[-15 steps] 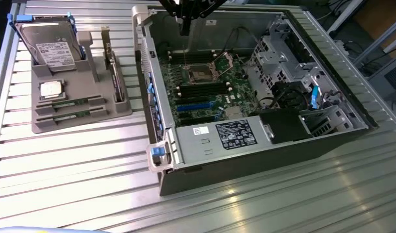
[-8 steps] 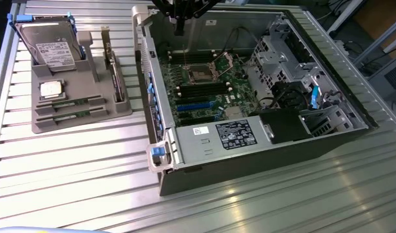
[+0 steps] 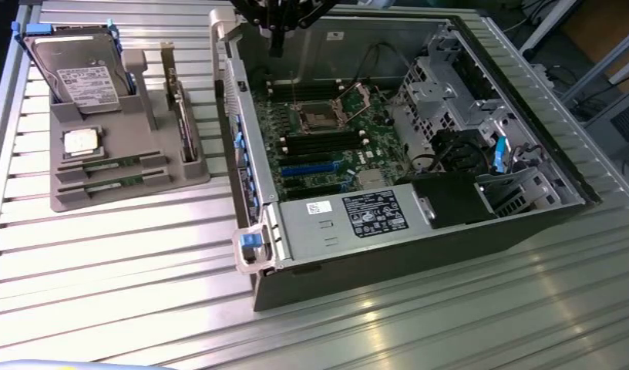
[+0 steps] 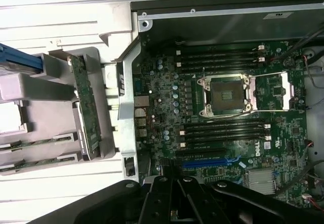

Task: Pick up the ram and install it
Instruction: 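Reach for the ram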

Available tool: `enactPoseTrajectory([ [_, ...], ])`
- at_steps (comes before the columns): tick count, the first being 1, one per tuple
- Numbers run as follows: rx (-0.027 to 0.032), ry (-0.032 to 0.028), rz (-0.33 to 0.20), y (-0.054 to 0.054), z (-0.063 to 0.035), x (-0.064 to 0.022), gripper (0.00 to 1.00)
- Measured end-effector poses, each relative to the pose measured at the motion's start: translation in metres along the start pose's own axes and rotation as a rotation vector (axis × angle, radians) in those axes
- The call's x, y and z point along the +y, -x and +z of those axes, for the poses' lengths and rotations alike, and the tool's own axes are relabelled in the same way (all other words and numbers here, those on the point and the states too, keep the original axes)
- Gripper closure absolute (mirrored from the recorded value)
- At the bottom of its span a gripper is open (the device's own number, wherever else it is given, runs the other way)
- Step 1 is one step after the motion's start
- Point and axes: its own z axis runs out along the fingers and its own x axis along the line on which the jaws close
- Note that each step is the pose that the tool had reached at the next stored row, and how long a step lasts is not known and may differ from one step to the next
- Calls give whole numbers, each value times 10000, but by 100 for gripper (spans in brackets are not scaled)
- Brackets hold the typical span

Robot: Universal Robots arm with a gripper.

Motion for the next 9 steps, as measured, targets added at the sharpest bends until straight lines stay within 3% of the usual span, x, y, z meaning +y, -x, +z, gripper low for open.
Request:
enactPoseTrajectory([
  [9, -1, 1, -1, -152, -4, -11, 89],
])
